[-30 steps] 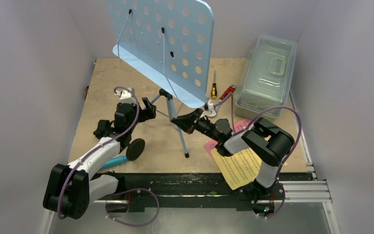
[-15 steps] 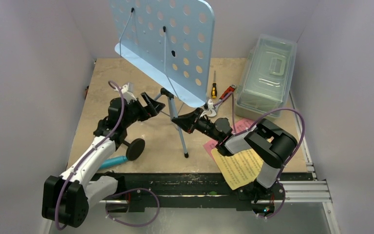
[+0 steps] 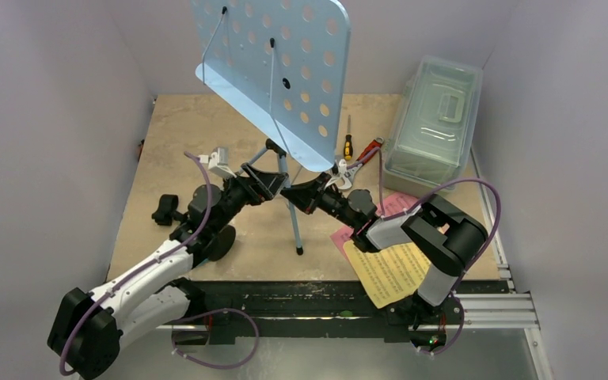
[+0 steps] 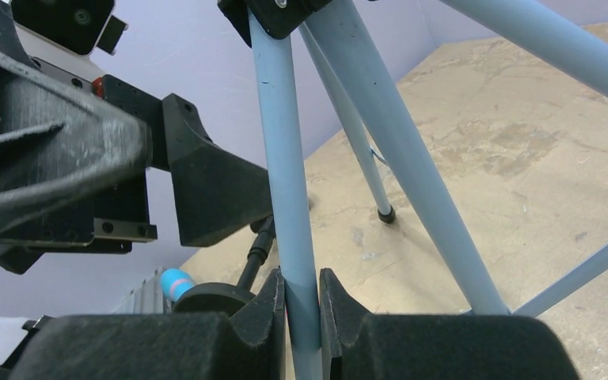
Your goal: Set up the instrument practice props
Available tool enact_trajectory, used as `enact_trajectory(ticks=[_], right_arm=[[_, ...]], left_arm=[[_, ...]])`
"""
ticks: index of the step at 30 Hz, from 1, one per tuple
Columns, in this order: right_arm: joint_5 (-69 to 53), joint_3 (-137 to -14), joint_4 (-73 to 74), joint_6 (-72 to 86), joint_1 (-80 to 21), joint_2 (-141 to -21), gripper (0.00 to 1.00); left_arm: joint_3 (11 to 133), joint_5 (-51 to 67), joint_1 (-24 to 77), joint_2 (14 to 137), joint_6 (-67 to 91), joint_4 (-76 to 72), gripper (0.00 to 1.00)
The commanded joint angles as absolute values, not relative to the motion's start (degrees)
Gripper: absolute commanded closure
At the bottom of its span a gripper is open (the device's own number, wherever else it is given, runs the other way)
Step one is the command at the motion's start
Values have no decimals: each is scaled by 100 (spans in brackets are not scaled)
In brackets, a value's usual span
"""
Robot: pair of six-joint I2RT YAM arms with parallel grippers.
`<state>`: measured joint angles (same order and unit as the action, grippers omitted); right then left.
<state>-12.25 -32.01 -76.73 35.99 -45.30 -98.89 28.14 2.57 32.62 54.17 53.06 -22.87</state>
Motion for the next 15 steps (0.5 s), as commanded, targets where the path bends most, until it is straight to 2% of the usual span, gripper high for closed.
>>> enact_trajectory(ticks=[1,3,8,11,15], right_arm=[[-1010,-2927,-6061,3989,-4623,-10089,100],[-1023,-2927,-6099,4011,-4636,-10109,100],[-1024,-2943,-6167,4038,-4673,-10168,100],[-998,-2928,-6177,4068,-4699,-10161,100],[-845,-2880,-6192,4074,-4831,-10126,100]], left_arm=[[2544,-470,3232,5157,5429,-3182,19],[2564,-369,3228,5239,5399,-3297,15],[3042,127,3234,5983,5312,-3274,15],[3053,205,3234,6269,5410,-3608,22],[3108,359,3234,6644,5531,-3898,39]])
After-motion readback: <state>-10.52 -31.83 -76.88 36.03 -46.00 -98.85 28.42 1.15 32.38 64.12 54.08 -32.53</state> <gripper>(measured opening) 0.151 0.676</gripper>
